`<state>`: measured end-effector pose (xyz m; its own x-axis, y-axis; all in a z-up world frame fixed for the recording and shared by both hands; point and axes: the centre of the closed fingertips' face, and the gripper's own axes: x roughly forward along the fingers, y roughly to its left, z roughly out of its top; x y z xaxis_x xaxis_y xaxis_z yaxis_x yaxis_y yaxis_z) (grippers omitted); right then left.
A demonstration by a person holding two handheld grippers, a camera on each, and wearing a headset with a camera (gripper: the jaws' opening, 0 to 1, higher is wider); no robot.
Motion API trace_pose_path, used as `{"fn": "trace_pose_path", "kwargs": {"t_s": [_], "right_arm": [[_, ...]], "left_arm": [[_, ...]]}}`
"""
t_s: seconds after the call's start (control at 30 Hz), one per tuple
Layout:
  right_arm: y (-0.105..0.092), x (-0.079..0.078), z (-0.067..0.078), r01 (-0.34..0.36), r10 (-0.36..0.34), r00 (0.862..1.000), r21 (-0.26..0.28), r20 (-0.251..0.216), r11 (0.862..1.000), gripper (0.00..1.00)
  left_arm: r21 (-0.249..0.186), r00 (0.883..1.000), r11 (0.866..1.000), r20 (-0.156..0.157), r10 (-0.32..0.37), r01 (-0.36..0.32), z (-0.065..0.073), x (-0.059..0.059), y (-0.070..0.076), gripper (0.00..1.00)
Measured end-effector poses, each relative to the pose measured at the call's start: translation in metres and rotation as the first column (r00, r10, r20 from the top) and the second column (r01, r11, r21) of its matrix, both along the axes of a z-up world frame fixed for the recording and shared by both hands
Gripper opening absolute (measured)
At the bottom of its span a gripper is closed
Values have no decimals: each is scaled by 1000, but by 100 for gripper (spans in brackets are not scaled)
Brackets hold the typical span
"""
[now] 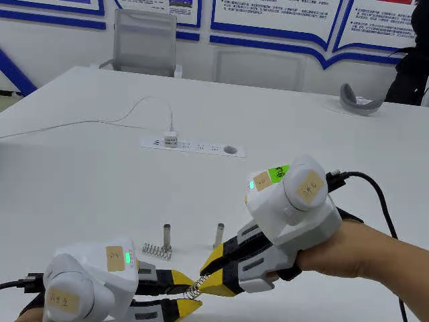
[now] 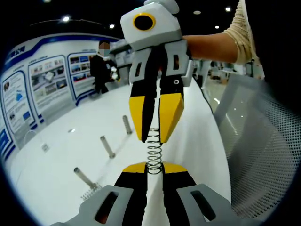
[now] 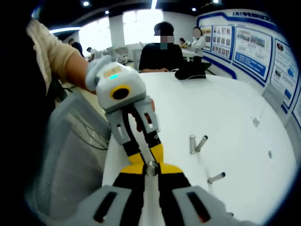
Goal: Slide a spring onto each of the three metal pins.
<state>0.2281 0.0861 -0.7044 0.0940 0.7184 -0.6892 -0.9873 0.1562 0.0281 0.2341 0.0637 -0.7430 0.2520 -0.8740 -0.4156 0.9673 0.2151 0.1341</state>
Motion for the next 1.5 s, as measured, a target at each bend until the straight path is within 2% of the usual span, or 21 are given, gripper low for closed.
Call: {"fn": "trace_pose_path", "kwargs": {"t_s": [0.17,0.43,0.63,1.07,1.17,1.37,1.5], "right_arm": [[8,1,4,-1,0,1000,30,15,1000,11],[15,4,8,6,-8,999,63,37,998,12],[13,6,7,20,-23,999,72,44,997,14],[11,10,7,55,-60,997,98,53,994,12],[11,11,7,65,-70,997,99,45,993,12],[10,16,10,79,-85,995,104,54,991,11],[8,18,12,86,-92,994,106,58,991,11]], "left_arm": [[-16,1000,1000,-18,7,-7,2,-1,-3,11],[-65,997,997,-73,35,-40,5,4,-2,11],[-83,995,995,-87,48,-56,6,5,-3,11],[-102,992,993,-117,56,-68,8,7,-3,11],[-103,992,992,-112,57,-69,8,7,-2,11],[-102,994,991,-85,73,-82,10,12,-1,12],[-93,992,991,-88,87,-95,8,13,2,18]]}}
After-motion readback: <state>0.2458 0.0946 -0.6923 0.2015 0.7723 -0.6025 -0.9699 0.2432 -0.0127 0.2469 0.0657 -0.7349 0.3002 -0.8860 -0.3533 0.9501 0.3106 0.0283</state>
